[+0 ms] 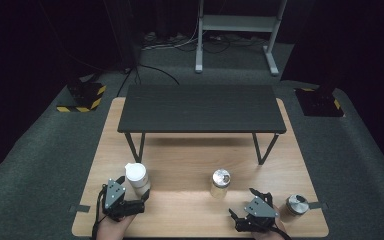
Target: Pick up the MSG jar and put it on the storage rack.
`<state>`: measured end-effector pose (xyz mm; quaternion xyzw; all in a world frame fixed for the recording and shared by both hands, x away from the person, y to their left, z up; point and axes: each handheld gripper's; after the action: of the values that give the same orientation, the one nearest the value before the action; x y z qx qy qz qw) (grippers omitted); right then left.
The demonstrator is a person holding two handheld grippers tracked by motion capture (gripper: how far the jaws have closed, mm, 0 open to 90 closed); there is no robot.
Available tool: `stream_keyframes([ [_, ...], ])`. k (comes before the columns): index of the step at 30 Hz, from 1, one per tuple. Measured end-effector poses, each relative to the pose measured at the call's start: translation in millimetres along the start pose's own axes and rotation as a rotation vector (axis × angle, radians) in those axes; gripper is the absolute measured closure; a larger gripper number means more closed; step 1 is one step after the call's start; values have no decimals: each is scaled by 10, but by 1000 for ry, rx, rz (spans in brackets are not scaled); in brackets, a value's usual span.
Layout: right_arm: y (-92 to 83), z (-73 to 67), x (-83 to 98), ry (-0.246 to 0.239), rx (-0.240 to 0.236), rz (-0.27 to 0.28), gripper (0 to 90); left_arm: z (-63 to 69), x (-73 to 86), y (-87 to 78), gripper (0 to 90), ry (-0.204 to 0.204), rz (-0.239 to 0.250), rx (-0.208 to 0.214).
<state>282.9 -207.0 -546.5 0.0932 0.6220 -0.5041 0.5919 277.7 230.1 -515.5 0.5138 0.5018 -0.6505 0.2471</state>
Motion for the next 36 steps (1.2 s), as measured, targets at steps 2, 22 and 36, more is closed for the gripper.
stream_keyframes([
  [2,0,1,0,-1,0,1,7,-9,-6,17,3,-7,2,2],
  [22,-1,-8,0,-11,-1,-1,7,-59,10,130,64,-42,57,7],
  [36,0,-7,-1,-12,-5,-3,7,-83,73,163,210,-52,107,23],
])
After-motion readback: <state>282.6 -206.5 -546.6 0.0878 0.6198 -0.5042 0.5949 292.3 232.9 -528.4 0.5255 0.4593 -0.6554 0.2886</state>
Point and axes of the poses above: each handheld gripper's, and its own axes: y roughly forward along the jaws, x roughly out of its underside, z roughly to its right, and after that the axes turned 3 degrees about y, right-handed
